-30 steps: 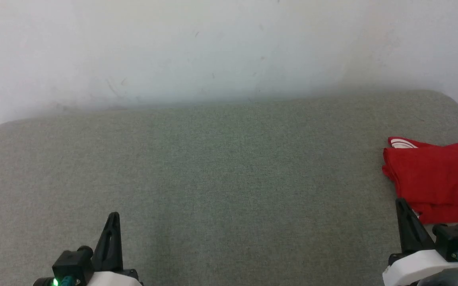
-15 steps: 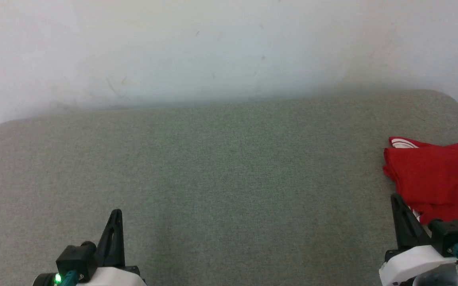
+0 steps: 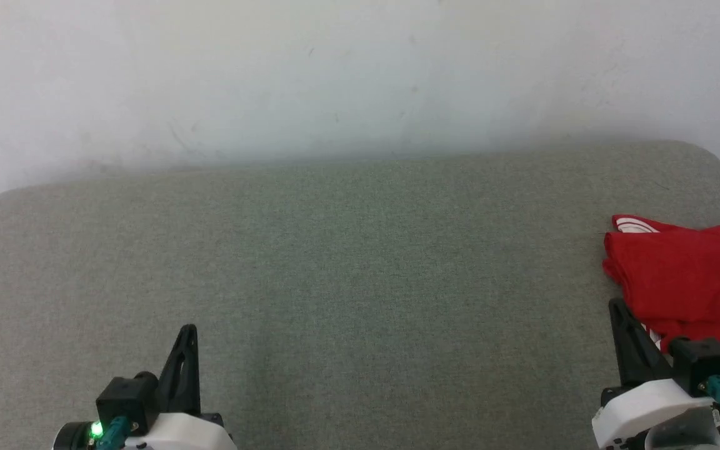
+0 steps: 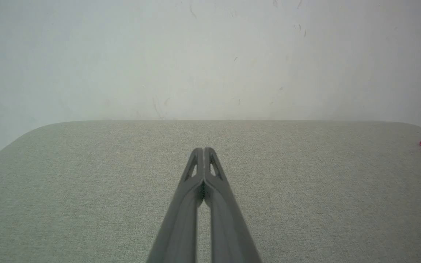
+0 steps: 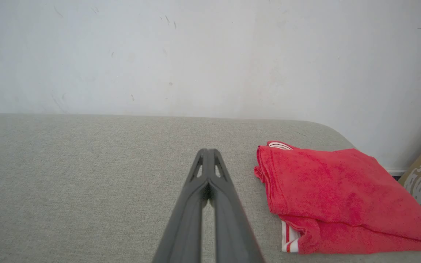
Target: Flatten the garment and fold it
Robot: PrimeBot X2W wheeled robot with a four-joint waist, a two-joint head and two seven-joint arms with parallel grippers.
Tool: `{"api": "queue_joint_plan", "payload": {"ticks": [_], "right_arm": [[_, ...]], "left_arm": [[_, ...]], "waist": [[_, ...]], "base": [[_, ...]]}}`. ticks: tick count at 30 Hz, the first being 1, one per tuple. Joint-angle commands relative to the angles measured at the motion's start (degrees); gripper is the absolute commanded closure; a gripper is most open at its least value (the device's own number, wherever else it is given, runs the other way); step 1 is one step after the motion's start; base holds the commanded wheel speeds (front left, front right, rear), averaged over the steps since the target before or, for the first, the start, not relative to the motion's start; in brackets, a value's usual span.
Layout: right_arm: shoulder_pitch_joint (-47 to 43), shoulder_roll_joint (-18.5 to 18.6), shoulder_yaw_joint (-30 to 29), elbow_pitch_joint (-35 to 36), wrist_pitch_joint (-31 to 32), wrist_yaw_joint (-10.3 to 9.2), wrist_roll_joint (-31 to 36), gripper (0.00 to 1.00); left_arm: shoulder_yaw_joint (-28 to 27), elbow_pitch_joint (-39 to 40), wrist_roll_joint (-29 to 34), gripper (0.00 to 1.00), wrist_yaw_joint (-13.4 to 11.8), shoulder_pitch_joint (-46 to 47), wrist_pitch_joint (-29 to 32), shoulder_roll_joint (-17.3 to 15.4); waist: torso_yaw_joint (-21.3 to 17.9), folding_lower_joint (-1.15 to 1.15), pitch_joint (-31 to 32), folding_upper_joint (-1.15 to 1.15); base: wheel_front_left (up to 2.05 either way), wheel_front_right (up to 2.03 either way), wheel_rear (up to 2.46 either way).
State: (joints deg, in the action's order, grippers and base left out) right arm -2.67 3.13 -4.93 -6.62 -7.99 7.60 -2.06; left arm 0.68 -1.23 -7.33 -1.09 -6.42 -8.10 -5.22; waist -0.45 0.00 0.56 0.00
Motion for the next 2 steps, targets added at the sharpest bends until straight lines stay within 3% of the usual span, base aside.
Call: {"api": "queue_joint_plan", "payload": {"ticks": [1, 2], "right_arm": [[0.7, -0.1, 0.3, 0.4, 0.4, -0.05, 0.4, 1.00], [0.7, -0.1, 0.4, 0.5, 0.5, -0.05, 0.4, 1.00]], "left_arm": [[-0.3, 0.3, 0.5, 1.00, 0.2, 1.3, 0.2, 0.3], [-0.3, 0.3, 0.6, 1.00, 0.2, 1.4, 0.3, 0.3]], "waist": [[0.0, 0.00, 0.0, 0.00], [0.0, 0.00, 0.0, 0.00]], "base": [[0.00, 0.00, 0.00], [0.00, 0.00, 0.00]]}}
